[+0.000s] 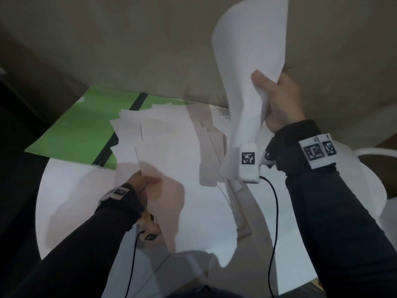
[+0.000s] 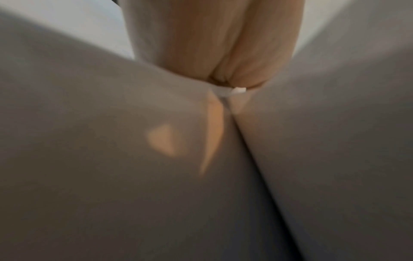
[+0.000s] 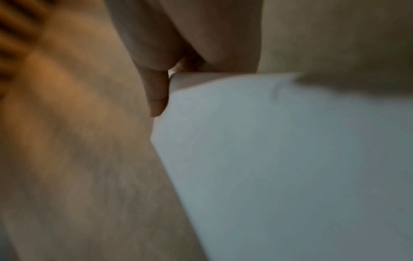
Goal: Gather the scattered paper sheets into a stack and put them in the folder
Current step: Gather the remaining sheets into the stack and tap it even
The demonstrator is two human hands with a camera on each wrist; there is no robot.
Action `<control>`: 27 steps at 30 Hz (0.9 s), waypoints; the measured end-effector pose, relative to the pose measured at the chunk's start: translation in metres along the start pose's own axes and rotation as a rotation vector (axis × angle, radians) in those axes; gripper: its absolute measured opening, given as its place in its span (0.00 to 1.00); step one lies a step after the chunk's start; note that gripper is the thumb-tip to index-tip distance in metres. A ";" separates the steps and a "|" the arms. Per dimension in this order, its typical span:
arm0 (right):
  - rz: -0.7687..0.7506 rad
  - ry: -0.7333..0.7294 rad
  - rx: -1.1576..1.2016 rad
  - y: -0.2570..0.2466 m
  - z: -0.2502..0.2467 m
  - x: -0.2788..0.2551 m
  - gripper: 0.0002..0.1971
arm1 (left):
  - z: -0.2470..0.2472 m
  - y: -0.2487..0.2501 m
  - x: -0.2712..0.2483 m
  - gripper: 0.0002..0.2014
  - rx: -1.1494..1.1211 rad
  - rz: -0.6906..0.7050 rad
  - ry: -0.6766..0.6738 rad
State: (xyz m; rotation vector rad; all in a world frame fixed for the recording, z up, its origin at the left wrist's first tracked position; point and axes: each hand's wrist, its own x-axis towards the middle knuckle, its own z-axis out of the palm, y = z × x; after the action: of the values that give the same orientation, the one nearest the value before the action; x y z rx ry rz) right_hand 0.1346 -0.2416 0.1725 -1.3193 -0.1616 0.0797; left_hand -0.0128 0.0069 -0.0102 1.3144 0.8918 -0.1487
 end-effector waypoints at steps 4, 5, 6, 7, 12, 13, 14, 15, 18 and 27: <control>0.378 0.013 0.192 0.046 -0.008 0.003 0.09 | -0.003 0.000 0.005 0.05 -0.028 -0.011 -0.005; 0.438 0.051 0.119 0.064 -0.011 0.001 0.06 | -0.004 0.000 0.006 0.05 -0.026 -0.014 -0.014; 0.476 0.082 -0.018 0.079 -0.014 -0.003 0.04 | -0.005 -0.001 0.008 0.06 -0.023 -0.018 -0.020; 0.496 0.092 -0.213 0.098 -0.020 -0.006 0.03 | -0.005 -0.001 0.010 0.08 -0.015 -0.022 -0.014; 0.641 -0.119 -1.026 0.156 -0.034 -0.037 0.27 | -0.010 0.002 0.011 0.23 -0.059 -0.134 -0.065; 0.657 -0.125 -1.061 0.163 -0.033 -0.041 0.28 | -0.009 0.003 0.008 0.27 -0.108 -0.173 -0.086; 0.659 -0.127 -1.086 0.167 -0.031 -0.045 0.24 | -0.008 0.003 0.006 0.30 -0.147 -0.185 -0.092; 0.667 -0.130 -1.096 0.174 -0.029 -0.048 0.19 | -0.007 0.003 0.004 0.31 -0.166 -0.173 -0.099; 0.667 -0.184 -1.109 0.178 -0.022 -0.050 0.21 | -0.004 0.005 0.001 0.31 -0.160 -0.166 -0.119; 0.632 -0.170 -1.282 0.176 -0.020 -0.053 0.10 | -0.005 0.006 0.011 0.10 0.199 0.085 -0.004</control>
State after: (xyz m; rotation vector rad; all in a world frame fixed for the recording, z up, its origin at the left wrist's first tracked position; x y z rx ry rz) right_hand 0.0915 -0.2254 -0.0065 -2.6074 0.1052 0.7176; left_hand -0.0040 0.0172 -0.0124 1.5342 0.8318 -0.1771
